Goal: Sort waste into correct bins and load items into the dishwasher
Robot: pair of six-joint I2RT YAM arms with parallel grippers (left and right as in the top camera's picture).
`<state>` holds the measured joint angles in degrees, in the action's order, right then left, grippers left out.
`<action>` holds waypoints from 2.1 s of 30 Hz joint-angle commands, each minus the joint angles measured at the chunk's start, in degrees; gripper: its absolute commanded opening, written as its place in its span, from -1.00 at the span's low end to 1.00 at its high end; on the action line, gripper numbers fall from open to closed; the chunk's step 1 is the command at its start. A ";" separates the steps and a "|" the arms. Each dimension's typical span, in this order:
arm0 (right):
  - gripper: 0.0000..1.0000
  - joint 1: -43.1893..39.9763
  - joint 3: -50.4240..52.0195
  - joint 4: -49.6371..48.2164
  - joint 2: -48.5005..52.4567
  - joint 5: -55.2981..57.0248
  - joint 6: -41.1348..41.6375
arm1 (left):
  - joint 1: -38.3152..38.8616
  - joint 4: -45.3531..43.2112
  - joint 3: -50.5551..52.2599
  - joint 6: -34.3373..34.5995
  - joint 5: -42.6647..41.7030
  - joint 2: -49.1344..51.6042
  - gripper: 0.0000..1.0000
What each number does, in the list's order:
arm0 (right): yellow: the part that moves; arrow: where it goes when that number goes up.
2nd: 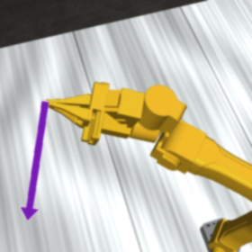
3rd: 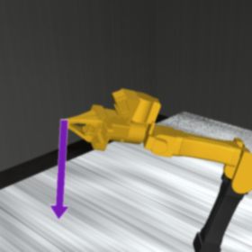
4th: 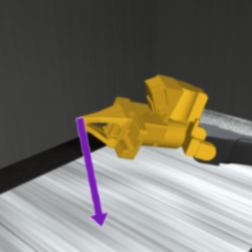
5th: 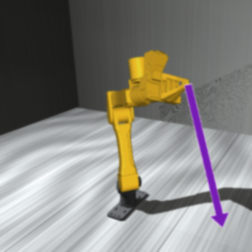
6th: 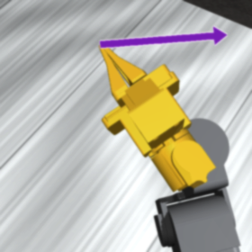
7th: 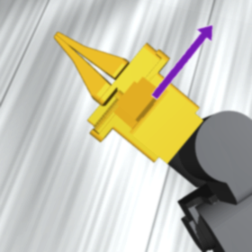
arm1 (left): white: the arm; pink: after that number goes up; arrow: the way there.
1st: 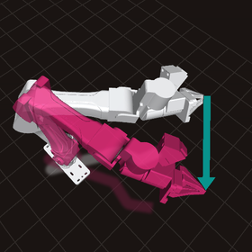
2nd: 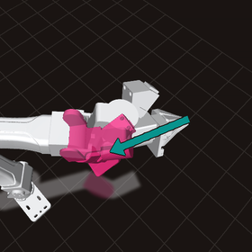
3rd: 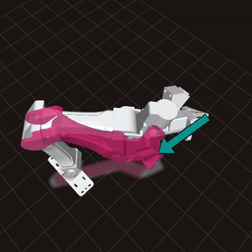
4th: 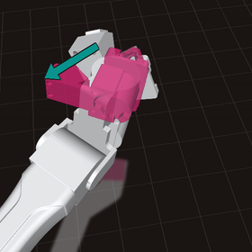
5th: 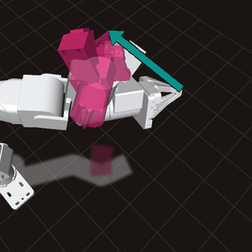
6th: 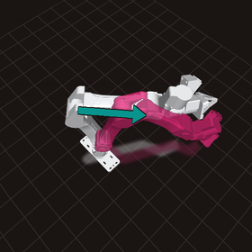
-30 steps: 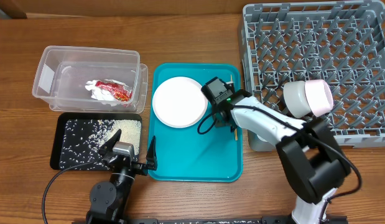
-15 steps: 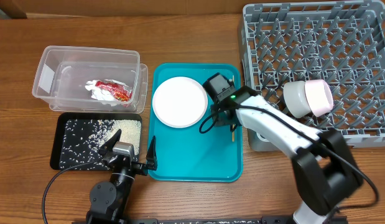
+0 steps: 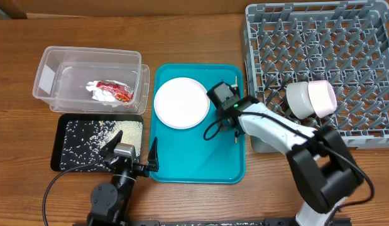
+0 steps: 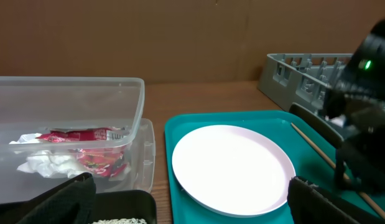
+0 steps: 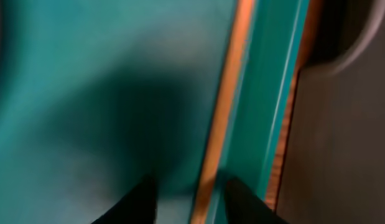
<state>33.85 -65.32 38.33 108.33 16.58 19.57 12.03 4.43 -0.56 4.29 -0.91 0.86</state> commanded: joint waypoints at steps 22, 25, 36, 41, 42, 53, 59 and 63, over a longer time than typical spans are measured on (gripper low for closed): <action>-0.92 -6.16 -12.70 9.68 -16.22 12.04 -3.10 | 0.20 -0.07 0.28 0.39 -0.44 -0.59 1.00; -0.92 -10.29 -11.47 7.23 -14.64 11.61 -6.19 | 0.20 -0.07 0.28 0.39 -0.44 -0.59 1.00; -0.35 -14.21 -13.62 8.26 -10.45 3.56 -13.99 | 0.20 -0.07 0.28 0.39 -0.44 -0.59 1.00; 0.05 -9.42 -17.27 12.33 -14.45 -10.97 -11.06 | 0.20 -0.07 0.28 0.39 -0.44 -0.59 1.00; 0.11 -8.59 -17.27 12.33 -14.78 -14.32 -8.11 | 0.20 -0.07 0.28 0.39 -0.44 -0.59 1.00; 0.06 -1.62 -10.86 3.48 -4.11 -22.23 19.30 | 0.20 -0.07 0.28 0.39 -0.44 -0.59 1.00; -0.10 -1.38 -10.84 0.61 3.82 -22.23 24.04 | 0.20 -0.07 0.28 0.39 -0.44 -0.59 1.00; -0.24 -1.31 -10.84 0.94 6.64 -22.56 25.44 | 0.20 -0.07 0.28 0.39 -0.44 -0.59 1.00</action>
<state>32.42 -76.16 39.55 113.34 -5.58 41.50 12.03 4.45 -0.56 4.29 -0.91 0.86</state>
